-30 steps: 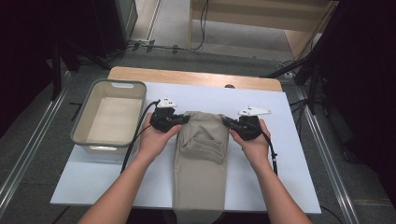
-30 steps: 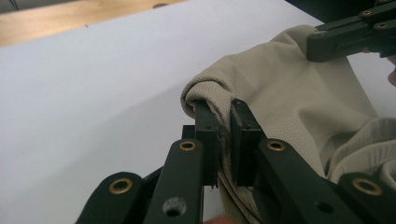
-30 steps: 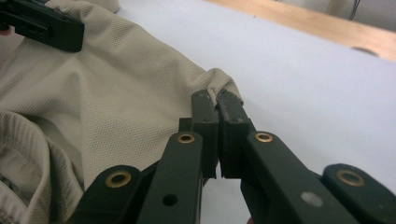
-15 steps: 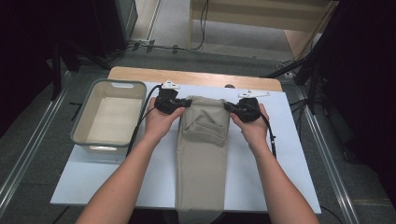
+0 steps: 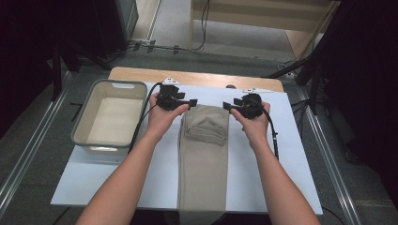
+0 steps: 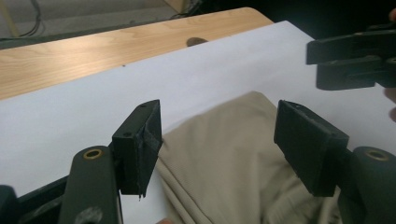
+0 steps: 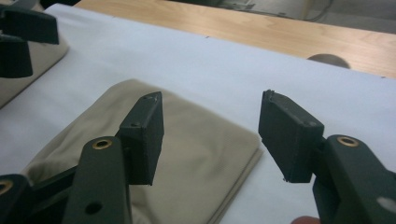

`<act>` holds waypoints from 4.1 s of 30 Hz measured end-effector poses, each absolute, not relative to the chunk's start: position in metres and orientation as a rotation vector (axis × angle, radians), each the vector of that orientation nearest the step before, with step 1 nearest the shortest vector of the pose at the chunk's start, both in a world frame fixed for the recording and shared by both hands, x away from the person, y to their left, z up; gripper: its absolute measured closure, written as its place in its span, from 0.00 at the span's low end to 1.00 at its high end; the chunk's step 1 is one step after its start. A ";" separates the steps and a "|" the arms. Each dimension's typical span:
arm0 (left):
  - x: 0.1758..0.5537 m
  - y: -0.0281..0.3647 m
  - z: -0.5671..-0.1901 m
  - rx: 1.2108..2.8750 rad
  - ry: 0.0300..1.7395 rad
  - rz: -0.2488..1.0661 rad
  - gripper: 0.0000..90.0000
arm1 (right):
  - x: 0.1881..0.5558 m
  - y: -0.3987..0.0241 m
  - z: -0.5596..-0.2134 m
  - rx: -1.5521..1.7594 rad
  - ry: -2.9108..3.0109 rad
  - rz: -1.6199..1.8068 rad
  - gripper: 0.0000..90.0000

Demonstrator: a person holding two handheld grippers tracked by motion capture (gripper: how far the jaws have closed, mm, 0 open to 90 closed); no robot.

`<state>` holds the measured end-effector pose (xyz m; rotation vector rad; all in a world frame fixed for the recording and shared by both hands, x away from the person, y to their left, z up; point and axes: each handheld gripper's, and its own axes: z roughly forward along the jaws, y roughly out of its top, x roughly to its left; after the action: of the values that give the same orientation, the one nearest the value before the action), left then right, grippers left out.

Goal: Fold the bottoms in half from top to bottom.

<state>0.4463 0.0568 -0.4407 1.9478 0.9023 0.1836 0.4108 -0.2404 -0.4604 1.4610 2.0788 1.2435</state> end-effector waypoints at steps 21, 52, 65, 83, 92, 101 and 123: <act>0.399 0.048 -0.487 2.110 0.768 0.046 0.63 | 0.361 -0.214 -0.499 1.325 2.342 1.257 0.46; 0.354 0.050 -0.493 2.139 0.710 0.174 0.96 | 0.306 -0.197 -0.511 1.160 2.254 1.107 0.91; 0.327 0.060 -0.476 2.063 0.671 0.171 0.96 | 0.279 -0.197 -0.495 1.122 2.207 1.190 0.90; 0.260 0.075 -0.484 2.055 0.609 0.149 0.96 | 0.211 -0.192 -0.504 1.056 2.223 1.260 0.90; 0.235 0.082 -0.477 2.040 0.582 0.141 0.95 | 0.191 -0.191 -0.498 1.034 2.221 1.288 0.90; 0.211 0.085 -0.479 2.048 0.563 0.095 0.95 | 0.166 -0.190 -0.497 1.023 2.244 1.295 0.90; 0.181 0.097 -0.479 2.065 0.511 -0.001 0.48 | 0.130 -0.196 -0.496 1.003 2.394 1.372 0.30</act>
<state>0.1809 0.0968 -0.4792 2.0645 0.5115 -0.0009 0.1303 -0.1958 -0.4964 1.0025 2.3945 1.3725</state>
